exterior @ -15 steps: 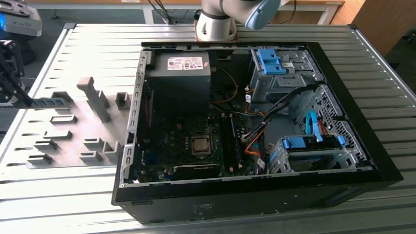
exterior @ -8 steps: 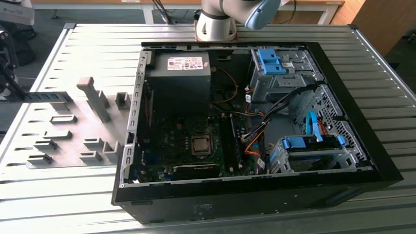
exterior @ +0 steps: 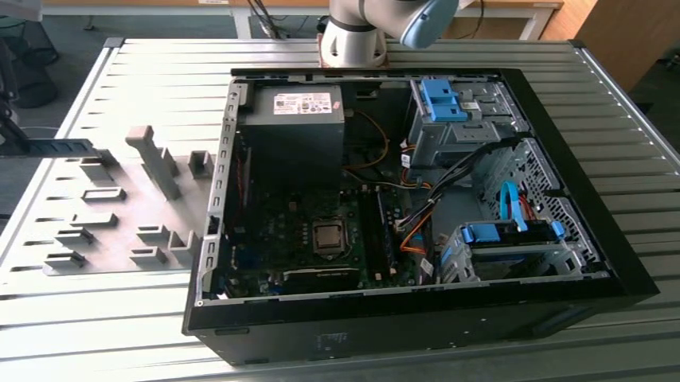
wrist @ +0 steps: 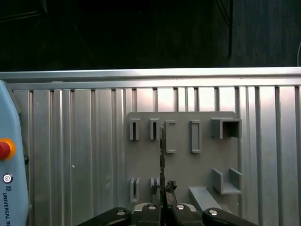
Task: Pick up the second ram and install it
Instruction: 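Pick up the second ram and move it above second insertion slot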
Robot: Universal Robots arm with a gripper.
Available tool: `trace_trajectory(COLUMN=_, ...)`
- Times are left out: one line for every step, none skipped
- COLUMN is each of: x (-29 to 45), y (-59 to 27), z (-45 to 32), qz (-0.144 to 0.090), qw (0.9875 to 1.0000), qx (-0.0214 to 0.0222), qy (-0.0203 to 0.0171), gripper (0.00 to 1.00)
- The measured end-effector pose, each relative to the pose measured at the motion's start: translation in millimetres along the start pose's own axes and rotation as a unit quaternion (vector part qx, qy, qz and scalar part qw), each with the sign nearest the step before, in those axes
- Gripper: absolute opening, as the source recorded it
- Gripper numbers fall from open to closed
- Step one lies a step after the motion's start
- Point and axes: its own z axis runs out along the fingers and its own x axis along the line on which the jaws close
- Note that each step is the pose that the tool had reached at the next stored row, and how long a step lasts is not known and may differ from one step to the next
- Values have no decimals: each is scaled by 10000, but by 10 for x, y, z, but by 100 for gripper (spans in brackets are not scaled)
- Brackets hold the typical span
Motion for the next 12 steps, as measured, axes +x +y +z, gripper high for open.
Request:
trace_trajectory(x=0, y=0, z=-21, qz=0, qw=10000, qx=0, qy=0, gripper=14)
trace_trajectory(x=-1, y=0, z=-43, qz=0, qw=10000, qx=0, qy=0, gripper=14)
trace_trajectory(x=-1, y=1, z=-63, qz=0, qw=10000, qx=0, qy=0, gripper=14)
trace_trajectory(x=-1, y=1, z=-83, qz=0, qw=10000, qx=0, qy=0, gripper=14)
trace_trajectory(x=-1, y=1, z=-103, qz=0, qw=10000, qx=0, qy=0, gripper=14)
trace_trajectory(x=-2, y=1, z=-122, qz=0, qw=10000, qx=0, qy=0, gripper=14)
trace_trajectory(x=-2, y=1, z=-137, qz=0, qw=10000, qx=0, qy=0, gripper=14)
trace_trajectory(x=-2, y=1, z=-156, qz=0, qw=10000, qx=0, qy=0, gripper=14)
trace_trajectory(x=-3, y=2, z=-173, qz=0, qw=10000, qx=0, qy=0, gripper=14)
trace_trajectory(x=-3, y=2, z=-191, qz=0, qw=10000, qx=0, qy=0, gripper=14)
trace_trajectory(x=-3, y=2, z=-207, qz=0, qw=10000, qx=0, qy=0, gripper=14)
trace_trajectory(x=-3, y=2, z=-223, qz=0, qw=10000, qx=0, qy=0, gripper=14)
